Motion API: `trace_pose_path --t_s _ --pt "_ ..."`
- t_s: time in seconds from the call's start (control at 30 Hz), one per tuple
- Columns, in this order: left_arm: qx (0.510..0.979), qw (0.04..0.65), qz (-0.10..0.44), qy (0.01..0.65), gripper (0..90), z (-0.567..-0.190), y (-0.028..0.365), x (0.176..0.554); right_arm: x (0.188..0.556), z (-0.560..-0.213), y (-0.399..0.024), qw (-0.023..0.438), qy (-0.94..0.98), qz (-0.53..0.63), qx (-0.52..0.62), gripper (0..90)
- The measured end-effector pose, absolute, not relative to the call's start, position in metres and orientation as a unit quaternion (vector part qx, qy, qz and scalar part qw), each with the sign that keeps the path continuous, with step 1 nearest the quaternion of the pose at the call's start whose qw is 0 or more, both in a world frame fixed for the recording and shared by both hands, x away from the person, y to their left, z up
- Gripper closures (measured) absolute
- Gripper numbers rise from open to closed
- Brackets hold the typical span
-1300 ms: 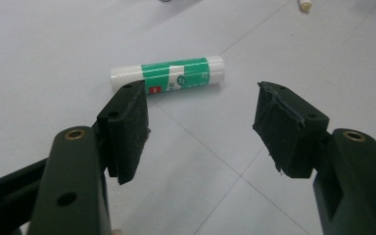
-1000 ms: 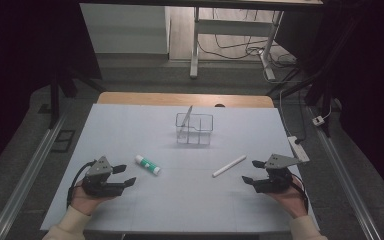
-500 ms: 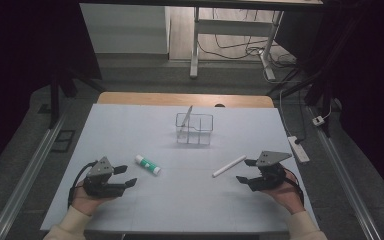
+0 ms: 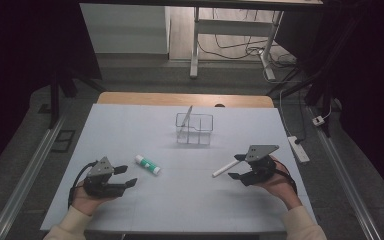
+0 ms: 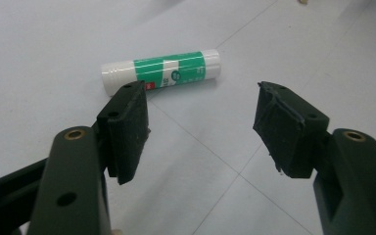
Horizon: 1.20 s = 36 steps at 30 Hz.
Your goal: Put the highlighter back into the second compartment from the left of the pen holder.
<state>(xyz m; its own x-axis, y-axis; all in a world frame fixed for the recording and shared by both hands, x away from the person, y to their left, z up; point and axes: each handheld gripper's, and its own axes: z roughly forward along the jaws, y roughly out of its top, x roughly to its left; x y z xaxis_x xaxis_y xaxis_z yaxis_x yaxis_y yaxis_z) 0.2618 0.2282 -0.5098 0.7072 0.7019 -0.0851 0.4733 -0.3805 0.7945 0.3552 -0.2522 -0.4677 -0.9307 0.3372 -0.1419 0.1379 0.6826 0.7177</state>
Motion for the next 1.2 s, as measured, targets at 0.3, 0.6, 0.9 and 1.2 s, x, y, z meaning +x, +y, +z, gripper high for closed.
trace_pose_path --t_s 0.3,0.6,0.9,1.2 --pt "0.819 0.433 0.128 0.355 37.8 -0.510 0.227 0.262 0.374 -0.464 -0.232 0.106 0.922 0.358 0.100 30.9" --pt "0.820 0.431 0.128 0.354 37.8 -0.510 0.224 0.262 0.384 -0.458 -0.215 0.080 0.937 0.336 0.056 33.2" --pt "0.821 0.430 0.128 0.353 37.8 -0.510 0.225 0.262 0.389 -0.465 -0.197 0.076 0.957 0.279 0.021 34.1" --pt "0.820 0.431 0.129 0.355 37.8 -0.510 0.227 0.262 0.395 -0.478 -0.189 0.051 0.968 0.245 0.002 34.3"
